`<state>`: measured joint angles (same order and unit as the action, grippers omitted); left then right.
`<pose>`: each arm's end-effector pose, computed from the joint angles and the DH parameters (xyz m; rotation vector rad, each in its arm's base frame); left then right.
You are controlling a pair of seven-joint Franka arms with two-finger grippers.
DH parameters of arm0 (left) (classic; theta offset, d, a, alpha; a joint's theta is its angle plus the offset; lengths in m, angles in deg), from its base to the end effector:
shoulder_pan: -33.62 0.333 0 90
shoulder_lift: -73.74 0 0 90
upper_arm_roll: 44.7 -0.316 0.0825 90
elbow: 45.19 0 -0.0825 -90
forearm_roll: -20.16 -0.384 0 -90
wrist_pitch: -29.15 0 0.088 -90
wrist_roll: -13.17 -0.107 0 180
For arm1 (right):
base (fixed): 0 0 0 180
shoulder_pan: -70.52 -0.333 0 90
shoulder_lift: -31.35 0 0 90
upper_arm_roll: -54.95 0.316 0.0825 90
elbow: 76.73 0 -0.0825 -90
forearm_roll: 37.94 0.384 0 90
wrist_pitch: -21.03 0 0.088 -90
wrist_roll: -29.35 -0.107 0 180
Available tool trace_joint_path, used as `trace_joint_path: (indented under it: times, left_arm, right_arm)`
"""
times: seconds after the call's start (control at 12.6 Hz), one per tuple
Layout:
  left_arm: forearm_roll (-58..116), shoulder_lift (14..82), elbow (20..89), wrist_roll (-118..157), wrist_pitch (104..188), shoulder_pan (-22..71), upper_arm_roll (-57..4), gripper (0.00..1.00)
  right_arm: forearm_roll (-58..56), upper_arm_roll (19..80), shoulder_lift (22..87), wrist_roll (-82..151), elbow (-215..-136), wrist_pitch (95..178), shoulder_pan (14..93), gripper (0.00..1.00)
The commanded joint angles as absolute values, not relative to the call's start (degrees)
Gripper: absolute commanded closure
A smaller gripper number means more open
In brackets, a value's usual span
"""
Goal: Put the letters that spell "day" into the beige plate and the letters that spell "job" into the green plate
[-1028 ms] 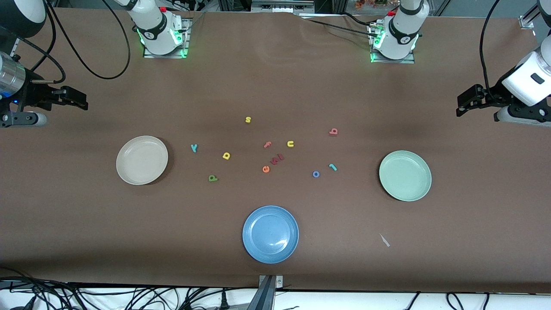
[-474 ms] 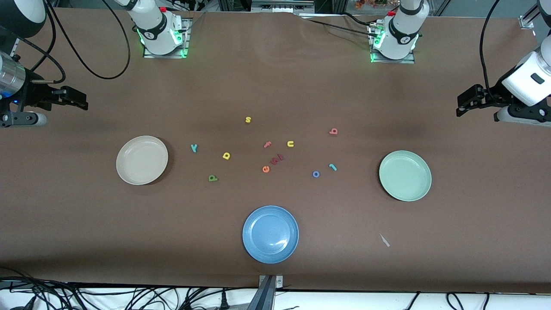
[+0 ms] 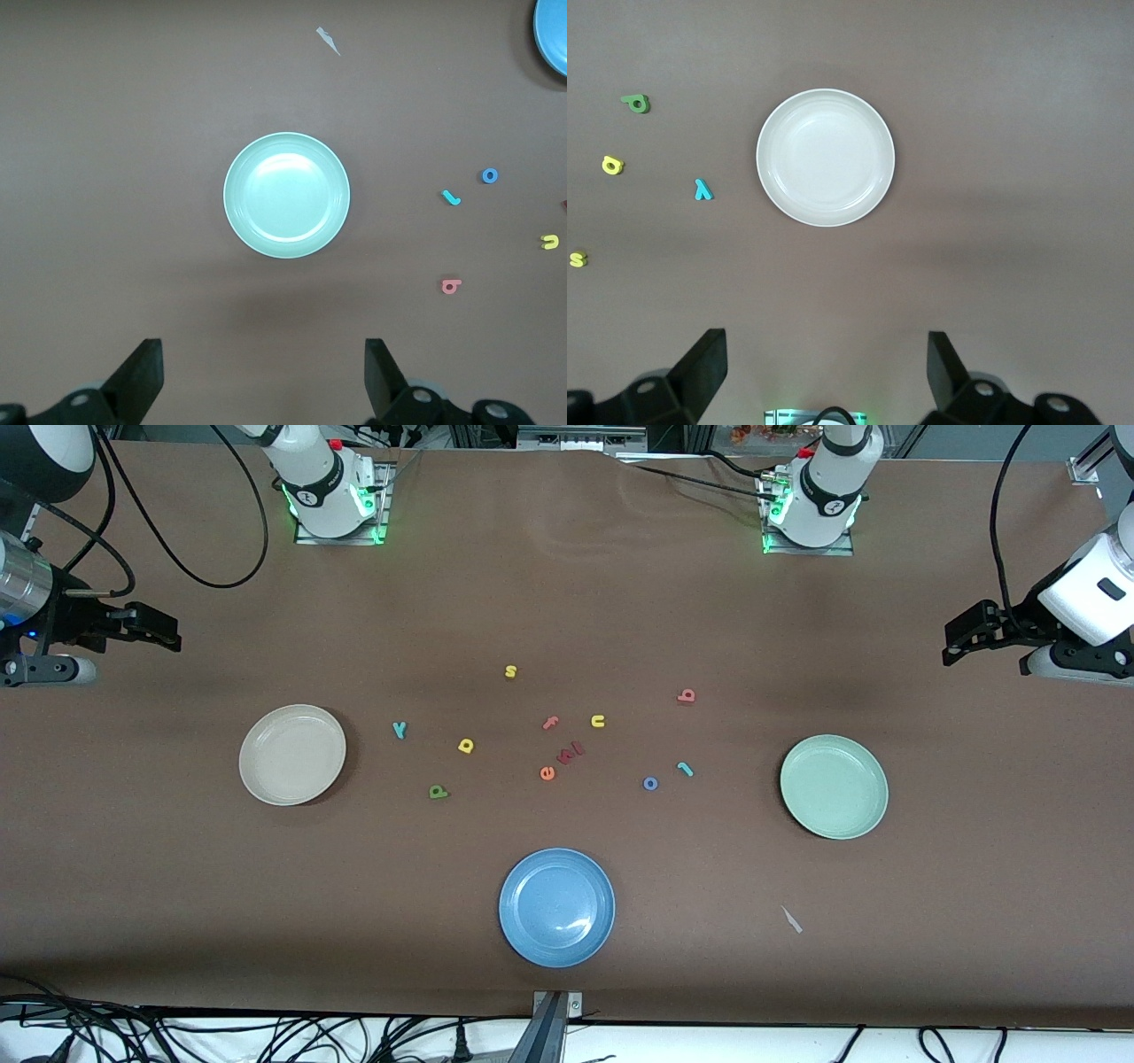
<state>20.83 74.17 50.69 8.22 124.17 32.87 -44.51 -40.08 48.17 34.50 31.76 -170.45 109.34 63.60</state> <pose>0.5573 -0.0103 0.5876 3.1256 -0.1591 -0.0111 0.5619 -0.0011 0.5614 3.0912 0.0709 -0.2321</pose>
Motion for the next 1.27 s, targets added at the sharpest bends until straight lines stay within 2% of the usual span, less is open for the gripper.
trace_joint_path:
  times: [0.0,1.19]
  left_arm:
    - [21.6,74.4,50.5,7.4,123.4,33.2,-44.7,0.00]
    - [21.6,73.3,49.0,7.5,123.2,33.1,-44.7,0.00]
  right_arm:
    - [-39.2,48.3,34.3,31.6,-169.9,108.8,63.8,0.00]
    - [-39.3,48.3,34.3,31.6,-169.9,108.8,63.8,0.00]
